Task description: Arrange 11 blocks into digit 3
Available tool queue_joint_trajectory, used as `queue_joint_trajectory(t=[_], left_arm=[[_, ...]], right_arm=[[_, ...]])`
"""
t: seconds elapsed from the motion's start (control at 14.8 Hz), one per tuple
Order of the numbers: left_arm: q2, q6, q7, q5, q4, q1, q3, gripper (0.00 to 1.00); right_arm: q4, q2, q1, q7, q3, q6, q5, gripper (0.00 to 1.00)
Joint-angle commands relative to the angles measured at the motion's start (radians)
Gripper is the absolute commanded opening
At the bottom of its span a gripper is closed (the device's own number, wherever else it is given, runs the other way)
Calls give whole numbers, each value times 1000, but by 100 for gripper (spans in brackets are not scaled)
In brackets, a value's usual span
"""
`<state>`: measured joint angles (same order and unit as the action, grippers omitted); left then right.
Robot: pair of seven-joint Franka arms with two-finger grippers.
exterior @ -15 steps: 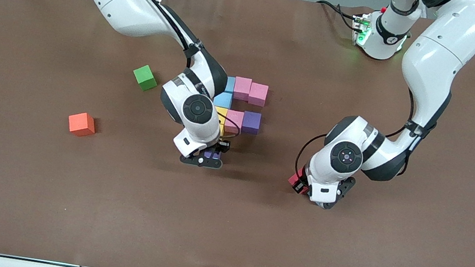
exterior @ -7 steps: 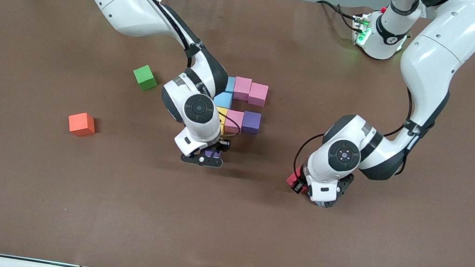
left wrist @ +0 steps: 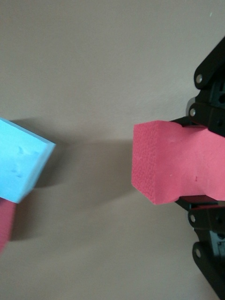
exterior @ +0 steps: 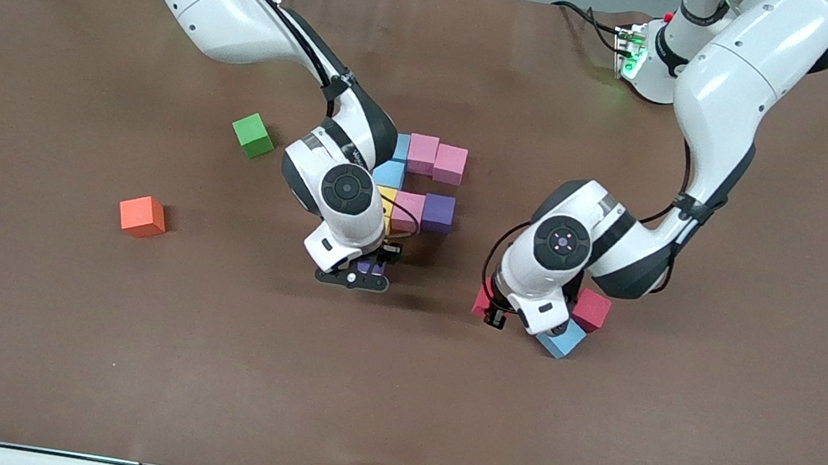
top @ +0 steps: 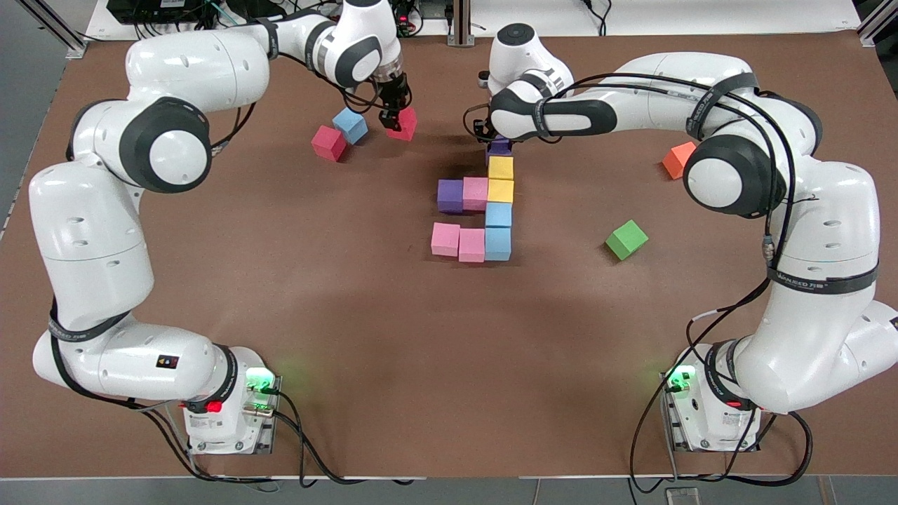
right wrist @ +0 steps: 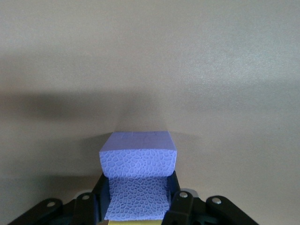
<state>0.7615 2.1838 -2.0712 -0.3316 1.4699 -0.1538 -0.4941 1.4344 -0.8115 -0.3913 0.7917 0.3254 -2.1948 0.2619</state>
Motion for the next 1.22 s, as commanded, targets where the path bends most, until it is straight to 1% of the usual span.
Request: queue_joint_trajectory(t=[0.0, 0.2, 0.41, 0.54, 0.81, 1.15], left_arm=[[-10, -22, -90, 2, -17, -29, 18, 28], [-7, -22, -159, 3, -31, -65, 38, 28], [7, -22, -225, 6, -68, -82, 48, 28], [10, -22, -228, 11, -75, -110, 57, 28], [68, -13, -241, 14, -144, -148, 60, 29], [97, 2, -242, 16, -154, -165, 61, 29]], right_arm=[[51, 23, -4, 27, -6, -2, 30, 0], [52, 25, -4, 26, -6, 1, 30, 0], [54, 26, -3, 24, -6, 3, 30, 0], [58, 31, -3, 24, -6, 4, 30, 0], [61, 38, 0, 18, -5, 26, 30, 0], [63, 38, 0, 20, -5, 26, 30, 0]])
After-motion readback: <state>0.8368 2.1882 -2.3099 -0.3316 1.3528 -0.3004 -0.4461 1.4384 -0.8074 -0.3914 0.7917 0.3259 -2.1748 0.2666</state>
